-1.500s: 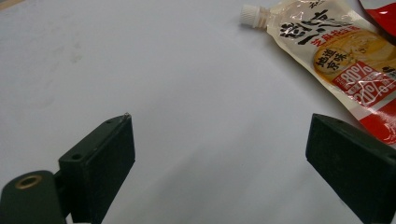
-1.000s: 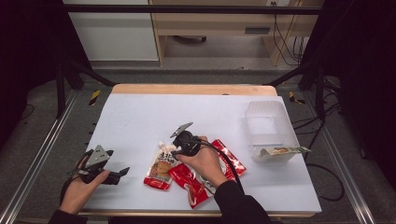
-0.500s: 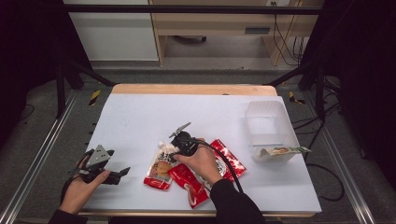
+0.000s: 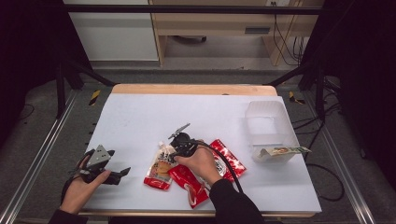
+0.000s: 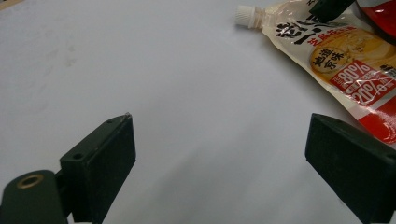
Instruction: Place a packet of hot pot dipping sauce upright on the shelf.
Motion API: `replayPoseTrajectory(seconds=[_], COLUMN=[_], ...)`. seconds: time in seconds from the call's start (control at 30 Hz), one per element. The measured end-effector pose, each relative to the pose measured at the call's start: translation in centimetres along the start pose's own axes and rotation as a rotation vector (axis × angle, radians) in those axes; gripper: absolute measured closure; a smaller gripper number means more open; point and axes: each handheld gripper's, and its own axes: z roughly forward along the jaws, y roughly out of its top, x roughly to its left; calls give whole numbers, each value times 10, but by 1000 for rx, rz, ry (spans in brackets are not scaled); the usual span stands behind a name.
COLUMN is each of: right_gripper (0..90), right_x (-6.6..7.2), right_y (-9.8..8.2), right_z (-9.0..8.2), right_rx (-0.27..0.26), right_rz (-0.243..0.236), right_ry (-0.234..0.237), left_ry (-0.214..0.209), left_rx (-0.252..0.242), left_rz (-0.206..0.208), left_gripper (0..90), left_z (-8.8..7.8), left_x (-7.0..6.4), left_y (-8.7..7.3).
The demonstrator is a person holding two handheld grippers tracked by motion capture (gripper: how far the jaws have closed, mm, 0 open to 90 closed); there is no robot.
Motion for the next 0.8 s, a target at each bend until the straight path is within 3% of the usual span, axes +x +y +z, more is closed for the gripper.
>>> replayPoseTrajectory(seconds=[0.3, 0.47, 0.8], right_gripper=[859, 879, 889], right_x=[7, 15, 36], right_y=[2, 9, 29], right_z=[-2, -9, -38], right_rx=[-15, -74, -194], right_rz=[-33, -73, -144], right_ry=[2, -5, 20], left_ry=[1, 3, 9], left_rx=[-1, 0, -5], left_rz=[0, 1, 0], left_gripper=[83, 83, 84], left_z=[0, 0, -1], left_x=[0, 1, 1], left_y=[0, 0, 0])
